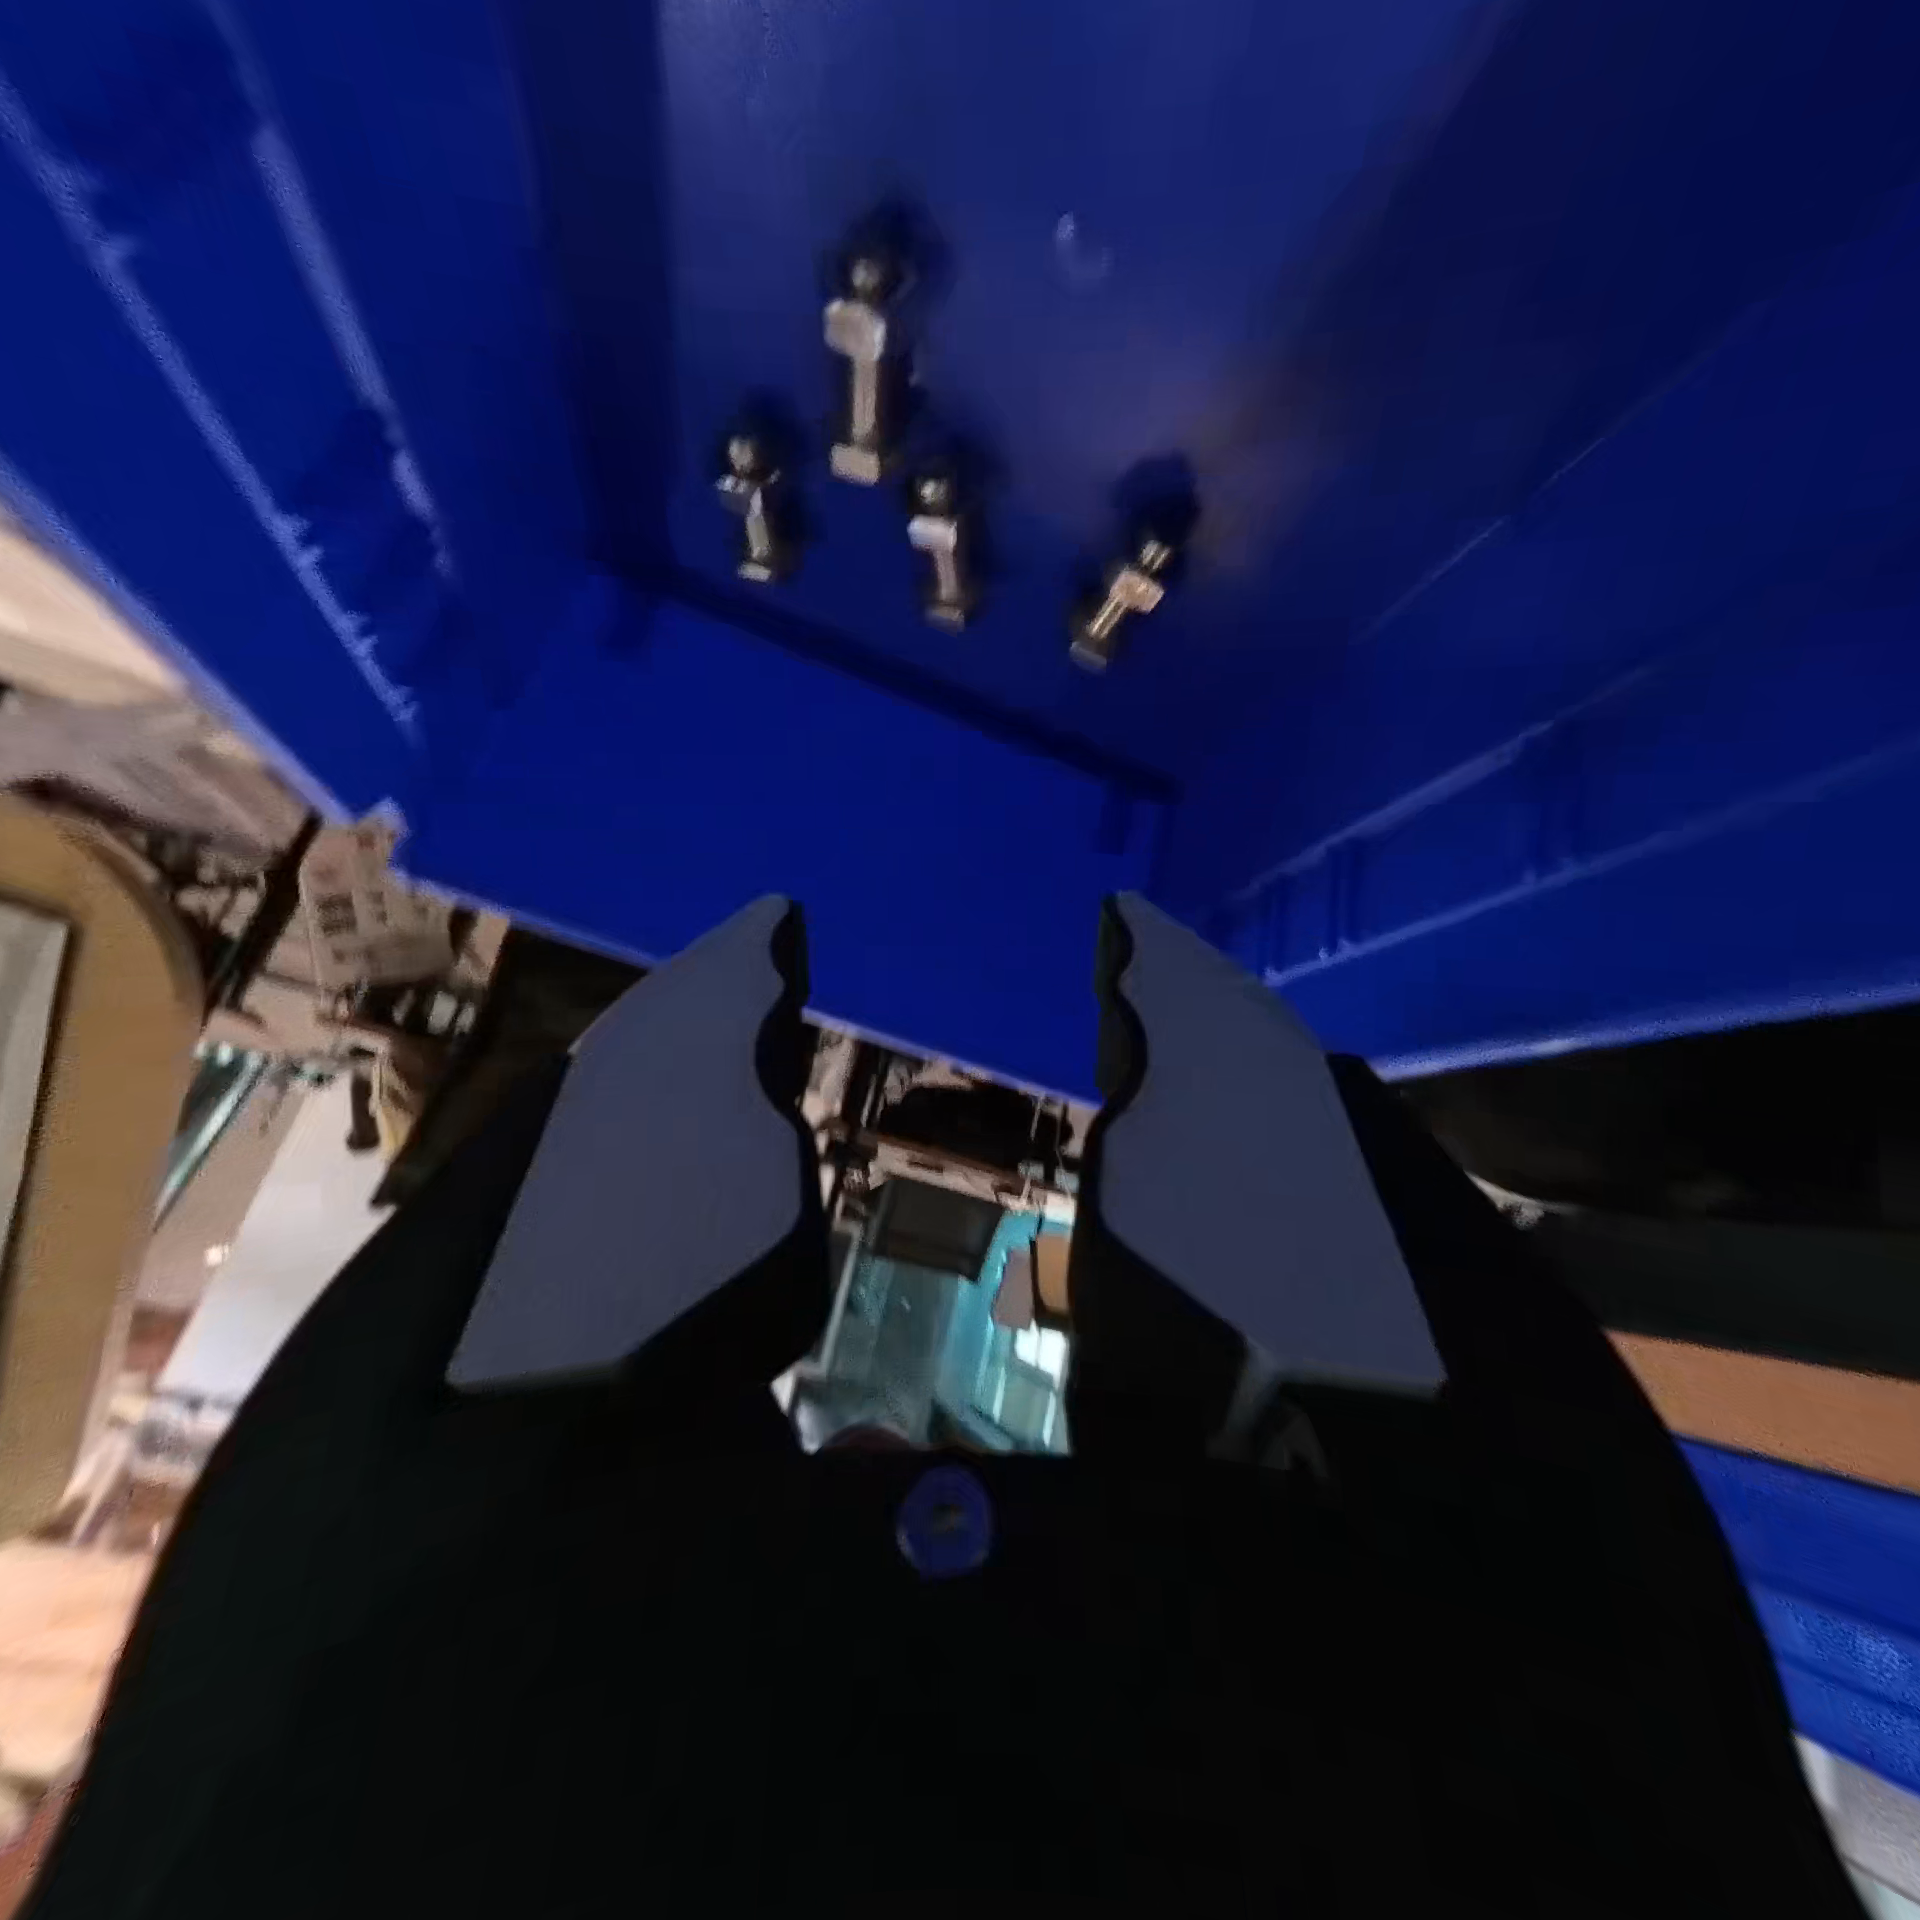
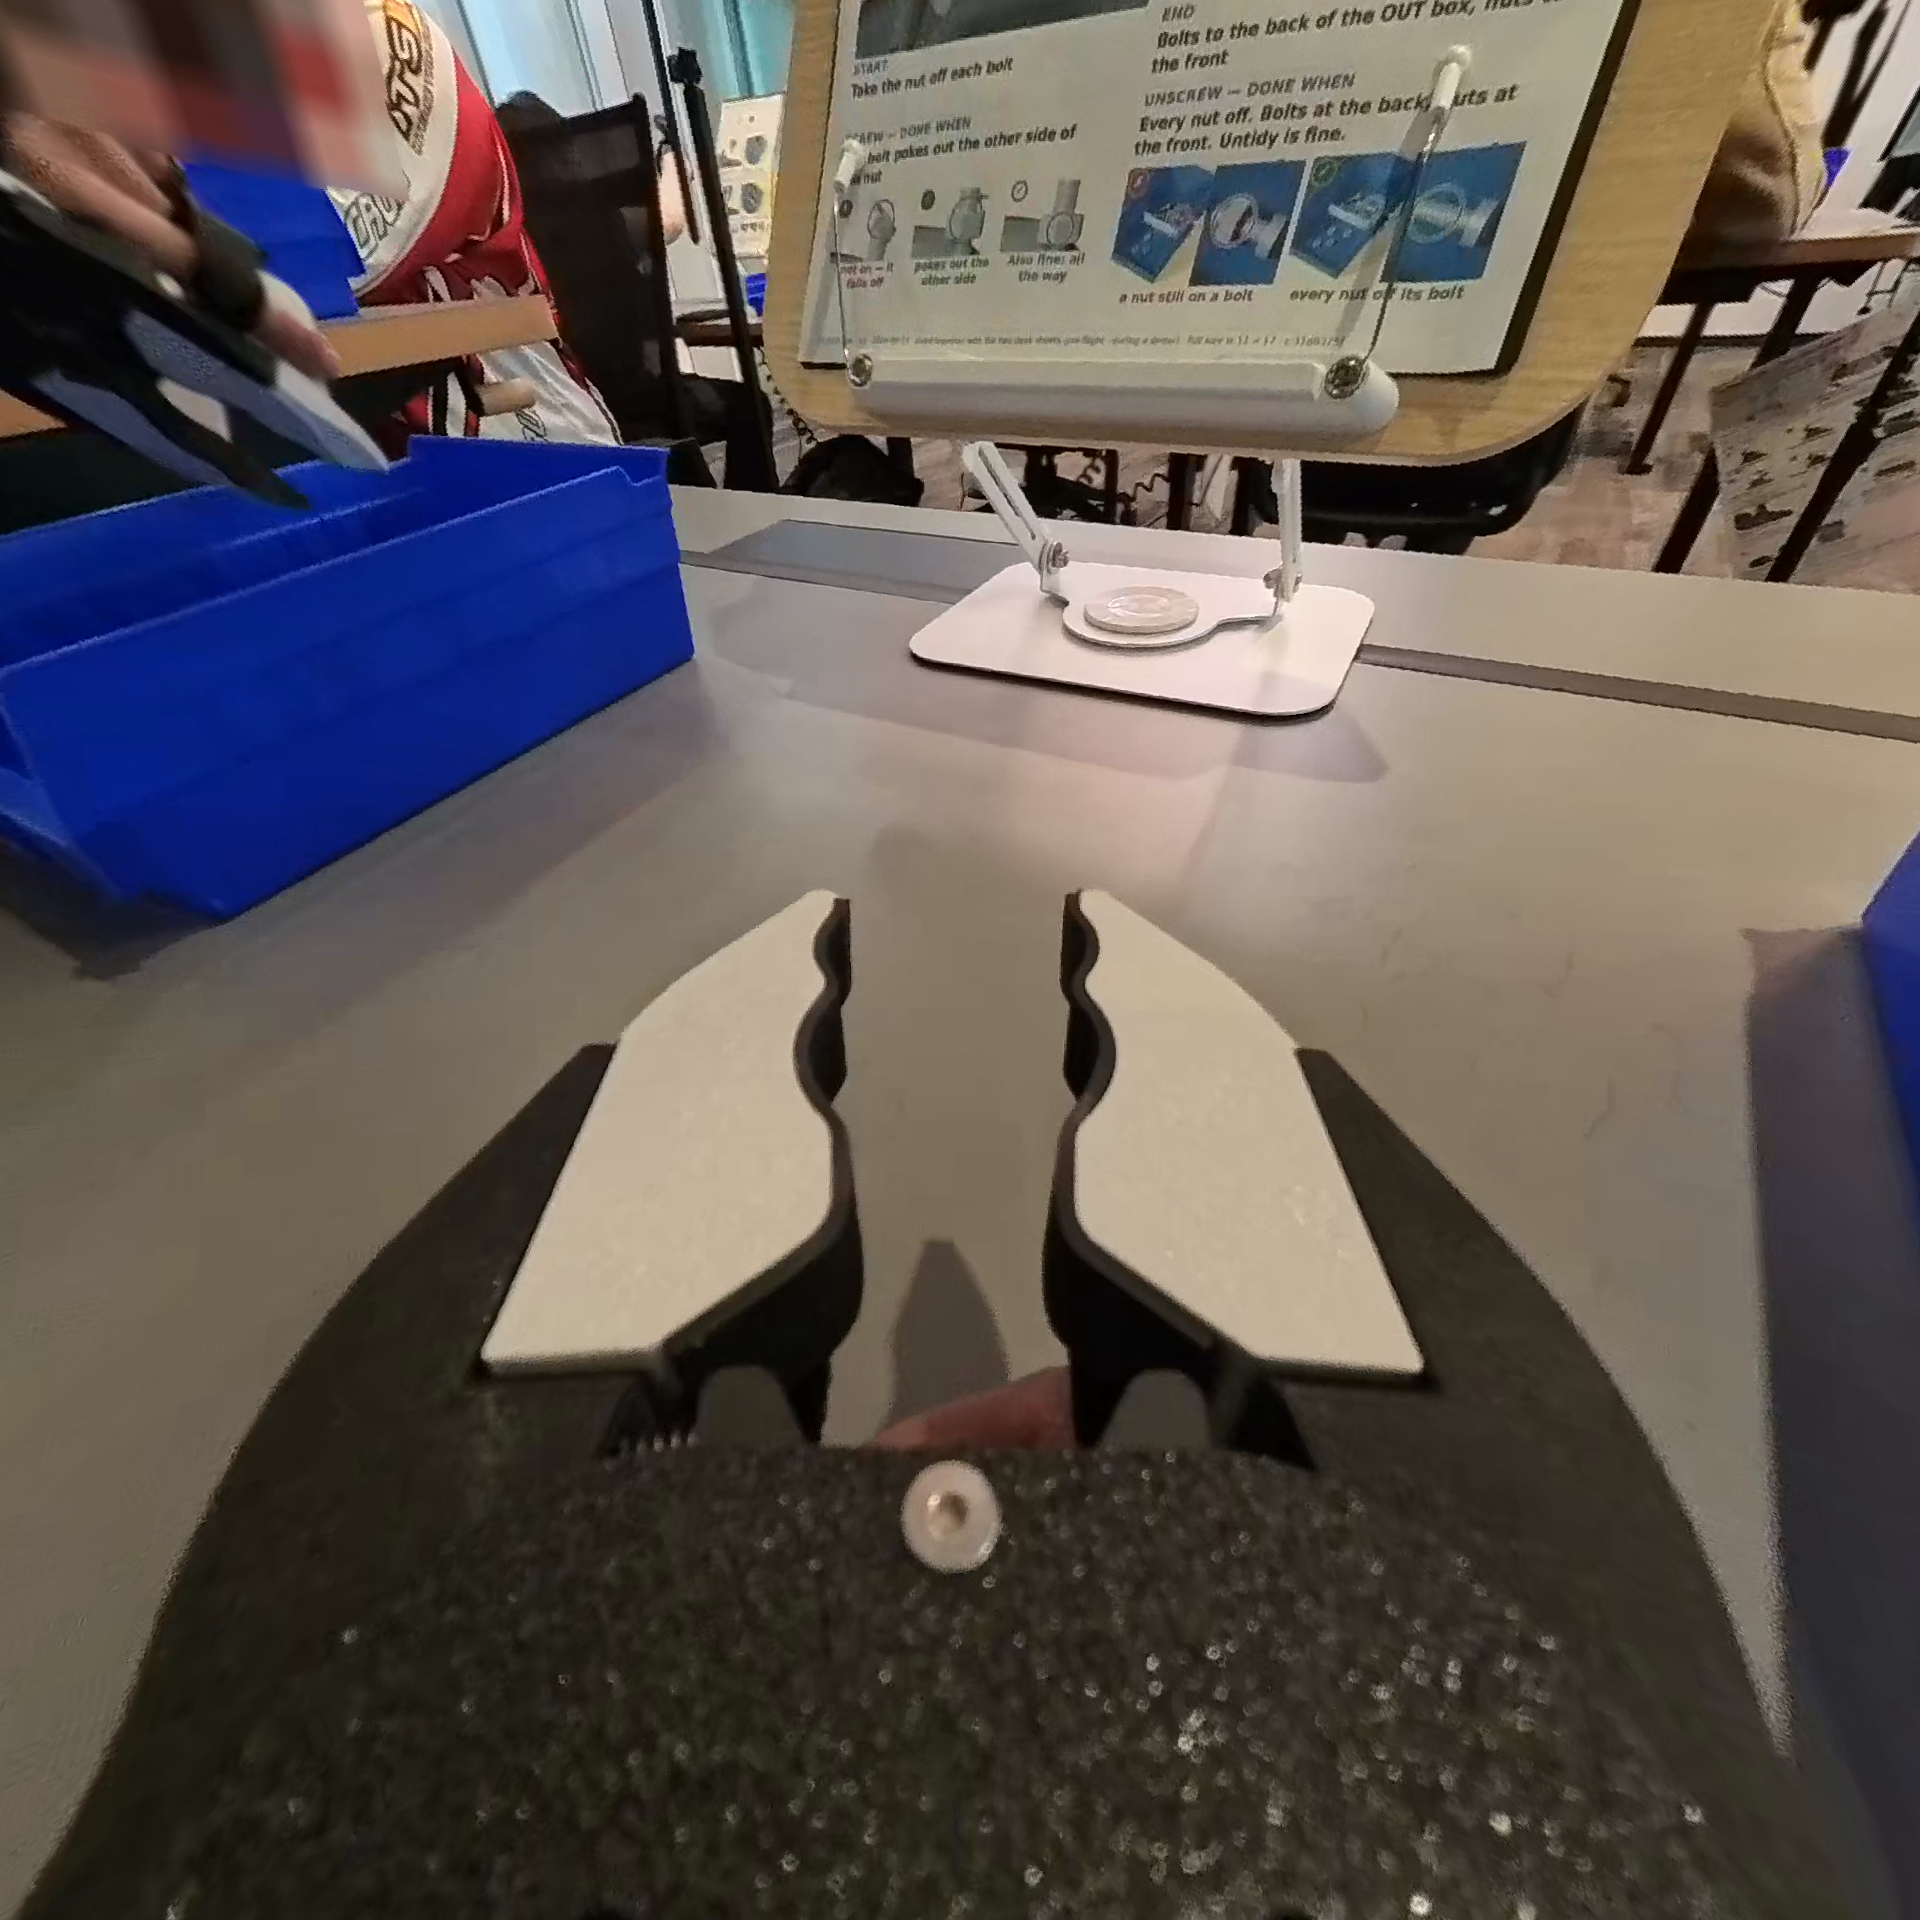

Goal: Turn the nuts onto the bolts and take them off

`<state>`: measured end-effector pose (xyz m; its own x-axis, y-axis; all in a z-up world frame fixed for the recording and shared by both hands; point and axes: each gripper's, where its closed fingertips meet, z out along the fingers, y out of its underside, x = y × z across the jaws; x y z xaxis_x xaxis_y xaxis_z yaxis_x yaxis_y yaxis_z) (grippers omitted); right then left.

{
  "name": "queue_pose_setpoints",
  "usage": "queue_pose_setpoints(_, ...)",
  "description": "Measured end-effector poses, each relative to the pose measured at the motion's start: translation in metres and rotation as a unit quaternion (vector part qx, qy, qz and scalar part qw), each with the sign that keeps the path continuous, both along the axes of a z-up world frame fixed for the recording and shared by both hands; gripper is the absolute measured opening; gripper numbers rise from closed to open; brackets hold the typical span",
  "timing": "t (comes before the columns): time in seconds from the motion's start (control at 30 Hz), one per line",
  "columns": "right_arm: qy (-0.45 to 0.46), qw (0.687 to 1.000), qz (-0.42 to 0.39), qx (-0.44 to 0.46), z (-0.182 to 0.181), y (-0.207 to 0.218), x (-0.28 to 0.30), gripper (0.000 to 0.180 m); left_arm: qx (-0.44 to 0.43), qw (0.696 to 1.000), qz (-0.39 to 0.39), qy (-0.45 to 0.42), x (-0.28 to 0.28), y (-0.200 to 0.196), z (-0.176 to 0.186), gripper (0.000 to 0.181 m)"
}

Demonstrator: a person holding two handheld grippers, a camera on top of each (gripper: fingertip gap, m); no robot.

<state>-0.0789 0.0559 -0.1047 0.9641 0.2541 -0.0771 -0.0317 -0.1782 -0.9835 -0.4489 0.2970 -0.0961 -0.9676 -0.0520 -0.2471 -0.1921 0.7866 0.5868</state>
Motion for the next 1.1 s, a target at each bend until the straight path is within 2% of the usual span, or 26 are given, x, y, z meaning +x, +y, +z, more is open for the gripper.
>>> queue_pose_setpoints(0.1,0.02,1.0,0.007,-0.007,-0.001,0.0,0.001,0.038,-0.054,0.997,-0.046,0.04,-0.001,-0.003,-0.028,0.055)
queue_pose_setpoints(0.23,0.072,0.997,0.024,-0.021,-0.002,0.001,0.001,0.038,-0.105,0.99,-0.055,0.08,-0.006,0.002,-0.057,0.058)
queue_pose_setpoints(0.47,0.184,0.979,0.063,-0.055,-0.004,0.003,-0.002,0.039,-0.146,0.977,-0.093,0.127,-0.018,0.014,-0.067,0.056)
queue_pose_setpoints(0.9,0.143,0.984,0.084,-0.059,-0.006,0.004,-0.016,0.039,-0.207,0.955,-0.135,0.165,-0.014,0.009,-0.092,0.04)
queue_pose_setpoints(0.97,0.147,0.983,0.086,-0.062,-0.007,0.004,-0.016,0.038,-0.221,0.951,-0.153,0.152,-0.014,0.003,-0.095,0.025)
queue_pose_setpoints(1.0,0.149,0.983,0.087,-0.063,-0.007,0.004,-0.016,0.038,-0.229,0.95,-0.15,0.152,-0.015,0.002,-0.095,0.02)
queue_pose_setpoints(1.1,0.154,0.982,0.09,-0.065,-0.007,0.003,-0.016,0.037,-0.23,0.953,-0.109,0.166,-0.021,0.0,-0.094,0.019)
